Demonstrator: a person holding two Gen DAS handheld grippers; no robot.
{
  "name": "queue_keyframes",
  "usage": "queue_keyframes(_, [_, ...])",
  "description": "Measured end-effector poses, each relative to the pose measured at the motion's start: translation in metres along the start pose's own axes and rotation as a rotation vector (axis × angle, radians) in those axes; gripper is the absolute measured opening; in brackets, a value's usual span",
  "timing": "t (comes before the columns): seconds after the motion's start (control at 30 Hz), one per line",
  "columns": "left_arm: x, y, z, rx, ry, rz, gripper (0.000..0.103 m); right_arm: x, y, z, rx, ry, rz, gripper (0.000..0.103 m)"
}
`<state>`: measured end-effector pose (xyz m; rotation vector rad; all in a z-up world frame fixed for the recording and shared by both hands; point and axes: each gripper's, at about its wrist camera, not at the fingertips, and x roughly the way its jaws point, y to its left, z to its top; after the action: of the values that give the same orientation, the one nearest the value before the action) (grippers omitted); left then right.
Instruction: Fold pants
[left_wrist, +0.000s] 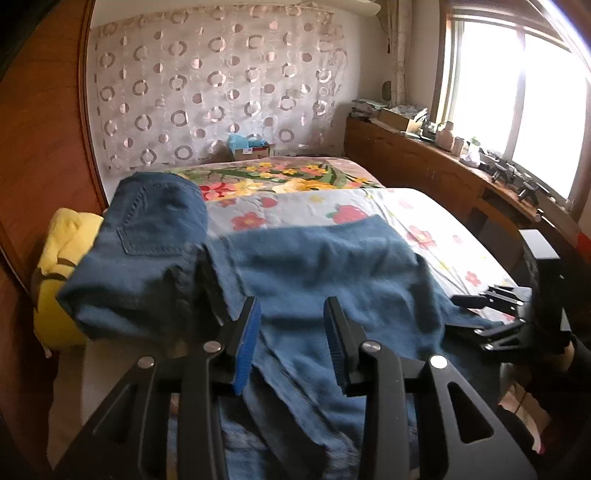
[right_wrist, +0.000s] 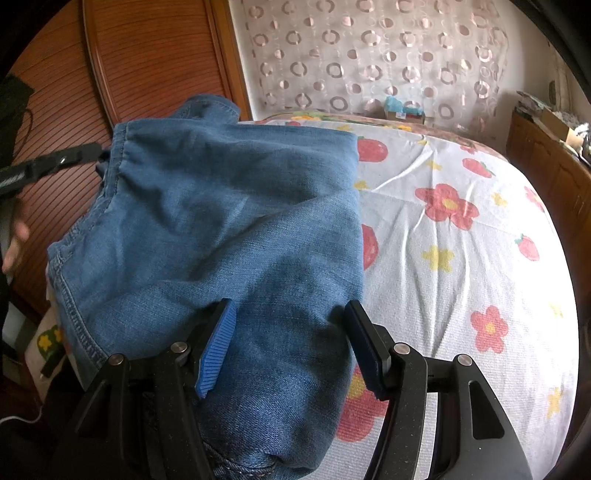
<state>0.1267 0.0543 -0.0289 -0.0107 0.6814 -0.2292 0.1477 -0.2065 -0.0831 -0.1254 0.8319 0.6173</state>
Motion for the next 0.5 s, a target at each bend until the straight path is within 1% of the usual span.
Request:
queue_keyframes(0.23, [0.006,-0.023,-0.024,-0.008,0.029,-0.026,0.034,0.000,0.000,0.000,-0.001,0.000,-0.001,0.063])
queue_keyframes(0.5, [0.008,-0.037,-0.037,-0.003,0.046,-0.034,0.034,0.000,0.000,0.000,0.000,0.000,-0.001,0.063])
